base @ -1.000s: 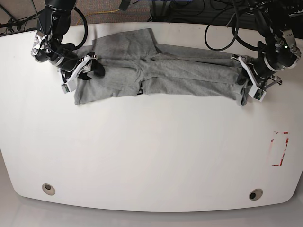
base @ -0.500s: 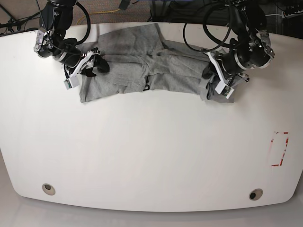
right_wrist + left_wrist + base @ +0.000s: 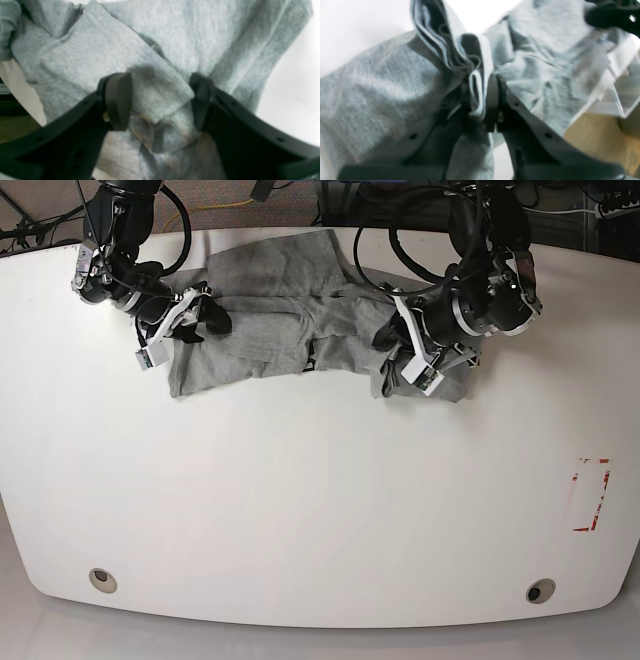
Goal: Fold the T-shirt properly
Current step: 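Grasp the folded strip's end with the left gripper, then fold the strip end with the left gripper toward the right gripper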
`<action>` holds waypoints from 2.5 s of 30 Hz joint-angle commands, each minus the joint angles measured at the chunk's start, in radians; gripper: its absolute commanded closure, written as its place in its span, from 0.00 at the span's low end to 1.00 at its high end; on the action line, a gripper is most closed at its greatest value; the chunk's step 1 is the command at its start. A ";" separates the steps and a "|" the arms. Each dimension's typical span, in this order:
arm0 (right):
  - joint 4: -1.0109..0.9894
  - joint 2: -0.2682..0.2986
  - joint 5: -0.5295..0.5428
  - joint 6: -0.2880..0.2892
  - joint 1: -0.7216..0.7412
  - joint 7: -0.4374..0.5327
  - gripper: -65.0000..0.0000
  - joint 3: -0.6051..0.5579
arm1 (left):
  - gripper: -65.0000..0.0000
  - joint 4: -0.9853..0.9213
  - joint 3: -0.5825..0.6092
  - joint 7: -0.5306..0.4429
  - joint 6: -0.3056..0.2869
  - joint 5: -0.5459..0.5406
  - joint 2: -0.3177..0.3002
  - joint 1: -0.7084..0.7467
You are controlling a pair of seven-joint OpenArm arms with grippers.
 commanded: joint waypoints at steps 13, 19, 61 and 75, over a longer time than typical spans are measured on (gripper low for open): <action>0.004 0.015 -0.048 -0.010 0.015 -0.043 0.45 0.001 | 0.45 0.039 0.294 -0.015 0.023 -0.025 -0.001 -0.049; 0.064 0.016 -0.028 -0.010 0.012 -0.046 0.45 0.011 | 0.45 0.047 0.154 -0.017 0.023 -0.024 -0.031 -0.057; -0.051 -0.062 0.200 -0.010 0.041 -0.187 1.00 0.162 | 0.61 -0.122 -0.165 -0.143 0.023 -0.022 -0.289 0.225; 0.377 -0.014 0.203 -0.170 -0.019 -0.193 1.00 0.157 | 0.61 -0.146 -0.136 -0.135 0.112 -0.022 -0.217 0.150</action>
